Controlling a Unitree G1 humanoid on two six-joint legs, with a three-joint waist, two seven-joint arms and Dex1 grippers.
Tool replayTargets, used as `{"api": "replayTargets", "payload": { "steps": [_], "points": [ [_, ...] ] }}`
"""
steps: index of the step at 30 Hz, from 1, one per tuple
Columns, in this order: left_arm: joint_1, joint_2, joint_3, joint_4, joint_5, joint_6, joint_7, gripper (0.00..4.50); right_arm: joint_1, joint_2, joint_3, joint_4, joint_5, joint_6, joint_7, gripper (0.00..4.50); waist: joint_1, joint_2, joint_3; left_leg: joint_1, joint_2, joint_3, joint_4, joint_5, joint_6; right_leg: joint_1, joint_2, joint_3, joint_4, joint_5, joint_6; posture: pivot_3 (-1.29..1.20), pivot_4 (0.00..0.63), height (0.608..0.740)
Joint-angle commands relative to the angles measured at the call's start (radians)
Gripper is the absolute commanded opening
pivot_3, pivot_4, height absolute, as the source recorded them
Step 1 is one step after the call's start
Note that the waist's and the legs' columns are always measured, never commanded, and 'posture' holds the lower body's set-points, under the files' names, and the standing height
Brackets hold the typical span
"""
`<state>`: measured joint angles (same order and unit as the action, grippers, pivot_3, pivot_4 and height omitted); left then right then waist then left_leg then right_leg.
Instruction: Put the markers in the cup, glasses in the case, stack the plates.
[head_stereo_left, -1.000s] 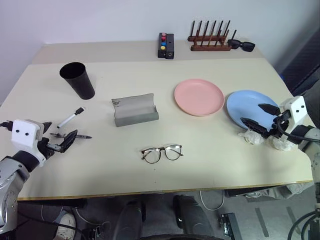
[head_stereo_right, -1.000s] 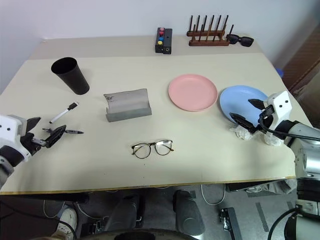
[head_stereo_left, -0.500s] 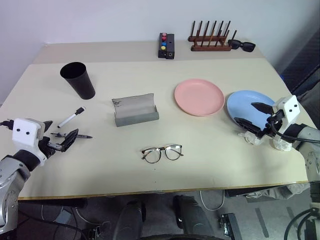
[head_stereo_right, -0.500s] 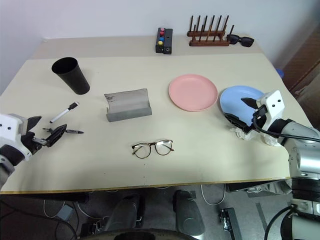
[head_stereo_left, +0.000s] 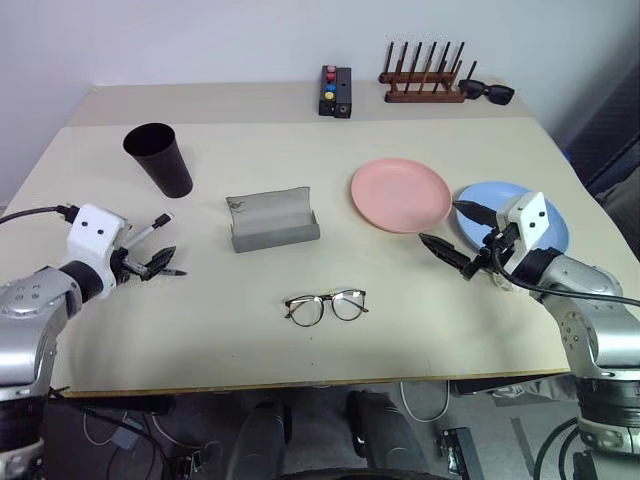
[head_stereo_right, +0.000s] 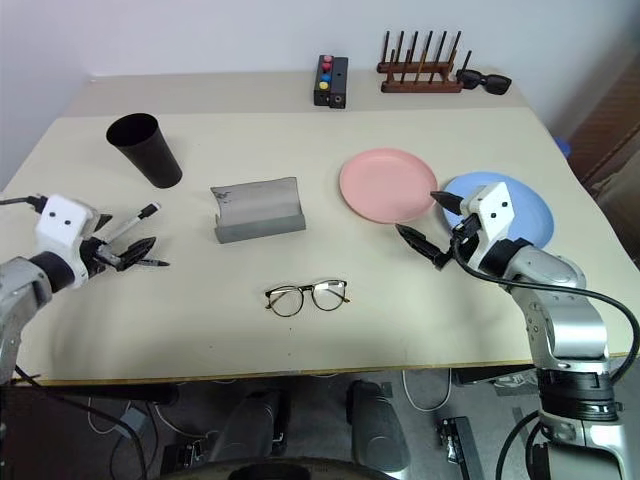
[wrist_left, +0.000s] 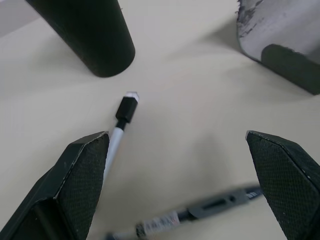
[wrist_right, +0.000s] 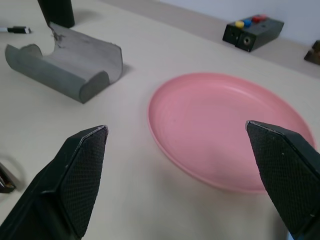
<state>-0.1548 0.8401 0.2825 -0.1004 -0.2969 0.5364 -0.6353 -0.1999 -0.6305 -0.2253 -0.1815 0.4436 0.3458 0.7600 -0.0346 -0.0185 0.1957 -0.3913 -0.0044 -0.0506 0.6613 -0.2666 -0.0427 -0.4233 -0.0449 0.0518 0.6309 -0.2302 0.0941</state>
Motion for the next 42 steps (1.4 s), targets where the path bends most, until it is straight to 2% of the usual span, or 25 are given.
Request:
{"api": "replayTargets", "payload": {
  "steps": [1, 9, 17, 21, 26, 30, 33, 36, 40, 42],
  "points": [
    [-0.078, 0.07, -0.087, 0.091, 0.053, -0.049, -0.103, 4.45, 0.041, 0.02, -0.041, -0.061, 0.024, -0.004, -0.033, 4.5, -0.001, 0.0, 0.0, 0.0, 0.0, 0.0, 0.0, 0.0, 0.0, 0.0, 0.0, 0.0, 0.0, 0.0, 0.0, 0.0, 0.15, 0.735],
    [-0.226, 0.195, -0.196, 0.322, 0.105, -0.212, -0.365, 4.45, 0.04, 0.051, -0.001, -0.072, 0.006, -0.016, -0.068, 4.5, -0.011, 0.0, 0.0, 0.0, 0.001, 0.001, -0.001, 0.0, 0.0, -0.001, 0.001, 0.0, 0.001, 0.0, 0.0, 0.0, 0.15, 0.735],
    [-0.288, 0.31, -0.34, 0.433, 0.179, -0.357, -0.69, 4.45, -0.005, 0.059, 0.036, -0.069, 0.007, 0.01, -0.087, 4.5, -0.006, 0.0, 0.0, 0.0, 0.001, 0.001, -0.001, 0.0, 0.0, -0.002, 0.001, 0.0, 0.001, 0.0, 0.0, 0.0, 0.15, 0.735],
    [-0.365, 0.301, -0.431, 0.538, 0.268, -0.454, -0.768, 4.45, -0.034, 0.054, 0.044, -0.055, 0.008, 0.019, -0.085, 4.5, -0.003, 0.0, 0.0, 0.0, 0.0, 0.001, 0.0, 0.0, 0.0, -0.002, 0.001, 0.0, 0.001, 0.0, 0.0, 0.0, 0.15, 0.735],
    [-0.467, 0.245, -0.503, 0.692, 0.373, -0.588, -0.752, 4.45, -0.033, 0.054, 0.046, -0.067, 0.011, 0.027, -0.085, 4.5, -0.004, 0.0, 0.0, -0.001, 0.0, 0.001, -0.001, 0.0, 0.0, -0.002, 0.001, 0.0, 0.001, 0.0, 0.0, 0.0, 0.15, 0.735],
    [-0.515, 0.218, -0.55, 0.777, 0.439, -0.666, -0.77, 4.45, -0.001, 0.037, 0.035, -0.15, 0.109, 0.104, -0.032, 4.5, 0.0, 0.0, 0.0, -0.001, 0.0, 0.001, 0.0, 0.0, 0.0, -0.002, 0.001, 0.0, 0.002, 0.001, 0.002, 0.0, 0.15, 0.735],
    [-0.531, 0.207, -0.553, 0.808, 0.444, -0.686, -0.781, 3.66, 0.032, 0.006, 0.045, -0.218, 0.181, 0.172, 0.025, 4.5, -0.001, 0.002, -0.001, 0.0, 0.0, 0.001, 0.0, 0.0, 0.0, -0.002, 0.001, 0.0, 0.003, 0.001, 0.002, 0.0, 0.15, 0.735],
    [-0.536, 0.204, -0.559, 0.83, 0.456, -0.704, -0.788, 2.13, 0.061, -0.033, 0.093, -0.281, 0.19, 0.201, 0.072, 4.5, -0.001, 0.003, -0.002, 0.001, 0.0, 0.0, 0.0, 0.0, 0.0, -0.002, 0.002, 0.0, 0.005, 0.001, 0.002, 0.0, 0.15, 0.735],
    [-0.529, 0.202, -0.556, 0.843, 0.468, -0.723, -0.785, 0.19, 0.023, -0.019, 0.202, -0.316, 0.118, 0.168, 0.071, 4.5, -0.004, 0.003, -0.002, 0.002, 0.001, 0.0, 0.002, 0.0, 0.0, -0.001, 0.003, 0.0, 0.007, -0.002, 0.002, 0.0, 0.15, 0.735],
    [-0.53, 0.202, -0.552, 0.848, 0.476, -0.728, -0.776, 0.03, -0.001, 0.002, 0.241, -0.312, 0.098, 0.154, 0.065, 4.5, -0.005, 0.004, -0.002, 0.002, 0.001, 0.0, 0.002, 0.0, 0.0, -0.001, 0.003, 0.0, 0.007, -0.002, 0.003, 0.0, 0.15, 0.735]
  ]
}}
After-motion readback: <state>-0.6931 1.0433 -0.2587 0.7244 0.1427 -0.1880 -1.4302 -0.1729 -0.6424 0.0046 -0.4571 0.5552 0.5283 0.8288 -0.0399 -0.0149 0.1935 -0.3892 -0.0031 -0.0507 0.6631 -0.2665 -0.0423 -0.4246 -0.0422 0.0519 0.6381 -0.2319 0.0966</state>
